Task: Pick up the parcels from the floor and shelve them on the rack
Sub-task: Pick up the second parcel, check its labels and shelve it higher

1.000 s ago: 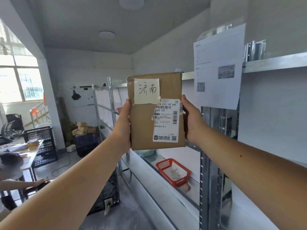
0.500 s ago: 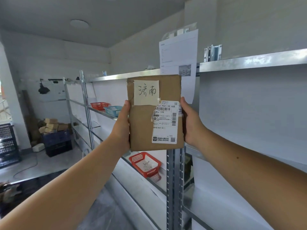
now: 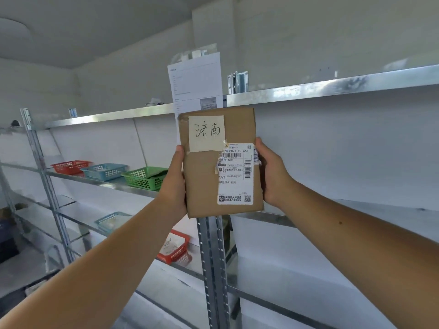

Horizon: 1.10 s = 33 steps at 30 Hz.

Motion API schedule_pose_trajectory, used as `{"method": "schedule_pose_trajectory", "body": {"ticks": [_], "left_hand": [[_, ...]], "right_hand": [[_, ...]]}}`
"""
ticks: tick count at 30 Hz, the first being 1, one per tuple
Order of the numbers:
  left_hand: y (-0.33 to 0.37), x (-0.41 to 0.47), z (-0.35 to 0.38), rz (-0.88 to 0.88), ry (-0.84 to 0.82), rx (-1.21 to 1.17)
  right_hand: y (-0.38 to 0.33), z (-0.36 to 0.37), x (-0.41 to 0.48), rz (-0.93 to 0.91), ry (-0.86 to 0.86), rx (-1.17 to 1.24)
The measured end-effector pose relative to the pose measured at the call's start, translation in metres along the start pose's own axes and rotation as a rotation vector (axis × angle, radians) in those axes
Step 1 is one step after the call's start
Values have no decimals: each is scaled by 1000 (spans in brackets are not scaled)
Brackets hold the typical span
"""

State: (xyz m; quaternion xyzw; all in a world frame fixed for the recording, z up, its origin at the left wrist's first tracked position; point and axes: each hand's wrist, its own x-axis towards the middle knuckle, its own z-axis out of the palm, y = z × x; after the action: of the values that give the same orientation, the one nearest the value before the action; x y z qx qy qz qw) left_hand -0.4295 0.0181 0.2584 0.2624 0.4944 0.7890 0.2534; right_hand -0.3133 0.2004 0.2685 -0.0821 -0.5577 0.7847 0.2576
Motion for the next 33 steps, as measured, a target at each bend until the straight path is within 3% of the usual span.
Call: {"method": "schedule_pose_trajectory", "body": {"ticks": [16, 33], "left_hand": [[-48, 7, 80, -195, -300, -24], [-118, -51, 250, -328, -544, -41]], "right_hand": [[-27, -64, -97, -77, 405, -81], [-84, -192, -230, -188, 612, -23]]}}
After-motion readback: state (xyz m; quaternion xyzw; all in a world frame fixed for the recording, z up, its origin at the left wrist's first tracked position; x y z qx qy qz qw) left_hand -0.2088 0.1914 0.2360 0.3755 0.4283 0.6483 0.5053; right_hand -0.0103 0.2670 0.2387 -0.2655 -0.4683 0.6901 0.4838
